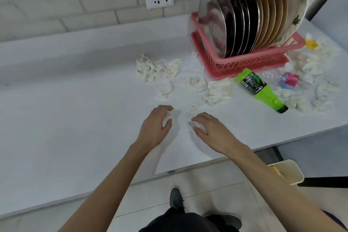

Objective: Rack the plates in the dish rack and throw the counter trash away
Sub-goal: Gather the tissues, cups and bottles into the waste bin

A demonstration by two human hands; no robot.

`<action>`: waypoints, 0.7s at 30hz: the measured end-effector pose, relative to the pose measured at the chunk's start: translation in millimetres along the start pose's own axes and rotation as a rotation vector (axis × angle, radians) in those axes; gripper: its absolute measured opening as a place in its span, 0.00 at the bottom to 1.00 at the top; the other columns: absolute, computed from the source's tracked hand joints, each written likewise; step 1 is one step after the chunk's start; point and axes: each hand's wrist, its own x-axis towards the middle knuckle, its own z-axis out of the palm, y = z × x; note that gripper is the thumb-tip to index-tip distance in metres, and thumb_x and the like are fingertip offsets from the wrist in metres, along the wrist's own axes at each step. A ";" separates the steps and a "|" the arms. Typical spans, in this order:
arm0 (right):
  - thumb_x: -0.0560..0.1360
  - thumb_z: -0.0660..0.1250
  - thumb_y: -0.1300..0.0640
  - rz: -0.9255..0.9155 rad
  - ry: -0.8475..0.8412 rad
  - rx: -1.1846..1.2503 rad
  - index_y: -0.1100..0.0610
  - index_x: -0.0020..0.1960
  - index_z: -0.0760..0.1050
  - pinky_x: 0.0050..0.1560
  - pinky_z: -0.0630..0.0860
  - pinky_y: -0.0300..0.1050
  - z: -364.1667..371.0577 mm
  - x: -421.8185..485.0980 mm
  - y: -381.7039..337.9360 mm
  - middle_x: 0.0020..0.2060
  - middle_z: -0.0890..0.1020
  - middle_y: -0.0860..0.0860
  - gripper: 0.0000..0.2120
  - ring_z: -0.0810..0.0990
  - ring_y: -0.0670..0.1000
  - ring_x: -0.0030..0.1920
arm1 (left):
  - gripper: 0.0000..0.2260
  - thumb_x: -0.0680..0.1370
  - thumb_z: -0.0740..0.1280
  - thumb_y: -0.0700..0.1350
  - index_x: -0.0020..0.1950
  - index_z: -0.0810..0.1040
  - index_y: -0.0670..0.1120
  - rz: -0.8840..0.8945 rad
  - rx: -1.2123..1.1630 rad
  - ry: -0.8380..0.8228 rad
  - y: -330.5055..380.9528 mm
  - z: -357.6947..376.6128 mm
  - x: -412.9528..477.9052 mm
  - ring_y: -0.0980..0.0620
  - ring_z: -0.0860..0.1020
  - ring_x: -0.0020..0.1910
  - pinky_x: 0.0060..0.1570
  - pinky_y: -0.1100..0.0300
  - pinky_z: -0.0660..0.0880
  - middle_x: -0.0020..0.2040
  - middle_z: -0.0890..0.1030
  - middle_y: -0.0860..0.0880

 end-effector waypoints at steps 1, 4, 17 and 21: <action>0.82 0.58 0.51 0.018 -0.016 -0.006 0.55 0.70 0.70 0.63 0.67 0.42 1.5 3.6 -0.5 0.66 0.72 0.48 0.18 0.71 0.50 0.65 | 0.15 0.79 0.66 0.41 0.65 0.74 0.47 0.022 0.021 0.017 -4.9 -2.7 13.6 0.52 0.74 0.59 0.52 0.56 0.74 0.63 0.76 0.51; 0.82 0.58 0.51 0.073 -0.040 -0.010 0.56 0.71 0.70 0.63 0.66 0.40 5.0 8.3 0.9 0.67 0.72 0.49 0.19 0.69 0.50 0.66 | 0.16 0.77 0.68 0.41 0.65 0.74 0.45 0.051 0.094 0.067 -18.6 -5.4 52.8 0.49 0.71 0.62 0.54 0.58 0.71 0.67 0.74 0.49; 0.77 0.62 0.62 0.134 0.156 -0.155 0.55 0.68 0.70 0.43 0.75 0.50 -10.6 43.3 8.7 0.50 0.77 0.54 0.19 0.78 0.57 0.46 | 0.10 0.79 0.67 0.41 0.60 0.79 0.46 0.048 0.165 0.033 -53.9 26.0 95.0 0.44 0.75 0.55 0.54 0.52 0.69 0.57 0.79 0.48; 0.78 0.60 0.61 0.198 0.074 -0.325 0.56 0.67 0.70 0.39 0.69 0.47 -5.8 60.3 10.9 0.52 0.75 0.55 0.18 0.78 0.58 0.49 | 0.08 0.82 0.63 0.43 0.50 0.80 0.43 0.079 0.051 0.029 -53.0 28.6 79.5 0.46 0.75 0.47 0.48 0.49 0.74 0.48 0.78 0.48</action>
